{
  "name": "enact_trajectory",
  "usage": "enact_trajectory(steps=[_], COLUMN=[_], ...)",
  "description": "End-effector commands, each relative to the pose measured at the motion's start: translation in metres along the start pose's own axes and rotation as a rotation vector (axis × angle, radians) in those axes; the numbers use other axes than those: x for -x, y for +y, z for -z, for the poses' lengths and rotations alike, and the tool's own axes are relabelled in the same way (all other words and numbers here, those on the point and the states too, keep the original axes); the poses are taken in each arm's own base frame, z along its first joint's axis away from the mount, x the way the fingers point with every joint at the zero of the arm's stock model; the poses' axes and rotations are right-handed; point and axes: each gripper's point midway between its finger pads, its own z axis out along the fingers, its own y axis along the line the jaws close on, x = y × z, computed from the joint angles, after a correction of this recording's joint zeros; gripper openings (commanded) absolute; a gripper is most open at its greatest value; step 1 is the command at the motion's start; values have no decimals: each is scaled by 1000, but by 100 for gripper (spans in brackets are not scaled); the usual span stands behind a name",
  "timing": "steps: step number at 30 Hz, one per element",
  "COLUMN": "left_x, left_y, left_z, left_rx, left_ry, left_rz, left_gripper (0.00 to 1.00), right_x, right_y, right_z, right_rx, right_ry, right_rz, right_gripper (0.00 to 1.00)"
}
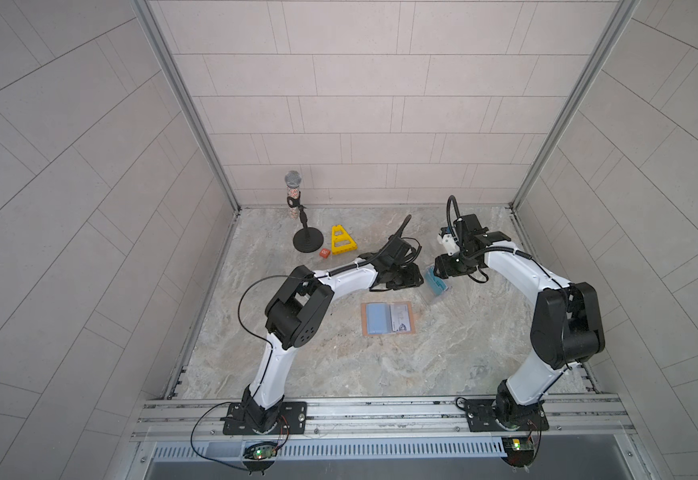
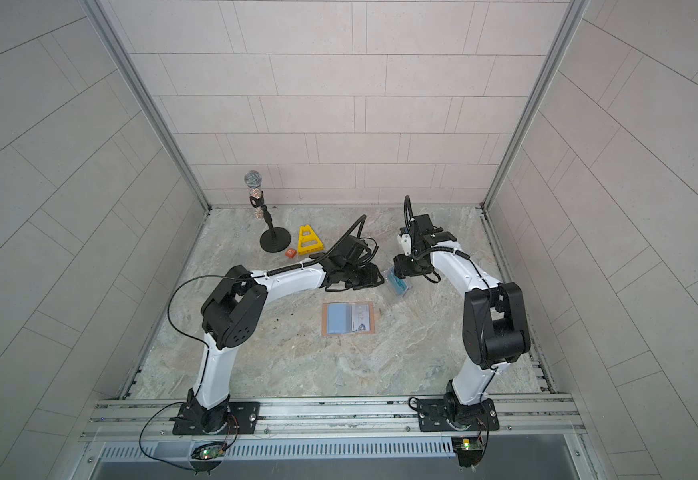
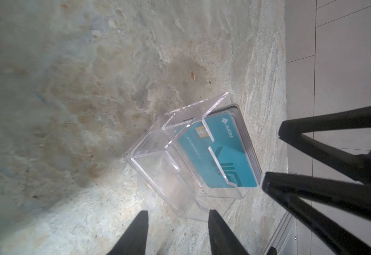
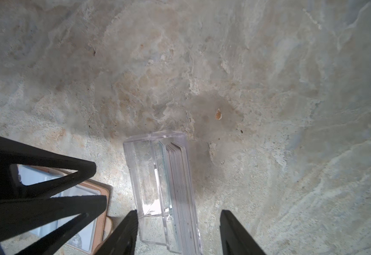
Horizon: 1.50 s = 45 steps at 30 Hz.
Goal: Insert credit cards into a card holder
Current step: Pick up the credit card from the storage box.
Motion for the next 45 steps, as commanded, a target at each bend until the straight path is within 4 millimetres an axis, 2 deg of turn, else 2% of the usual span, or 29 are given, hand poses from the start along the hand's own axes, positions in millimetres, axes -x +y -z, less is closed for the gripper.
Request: enact_trajectory(steps=[1,7,17,35,45], left_x=[5,3,2,-1,-6], left_y=[-11,-6,1,12,13], left_z=[-6,-23,-40,-50,-51], left_rx=[-25,-25,-13,24,23], left_ry=[4,36,62,79,96], left_rz=[23,45,67,81,77], left_gripper=[51,51,52,53,53], right_x=[-4,-7,-9,-13,-12], right_y=[0,-3,-7,-11,-15], right_z=[0,-8,-16,-27,-24], right_rx=[13,18,20,7,-20], right_ry=[34,59,81,117,111], right_rz=[23,19,10,4,6], right_gripper=[61,61,60,59,56])
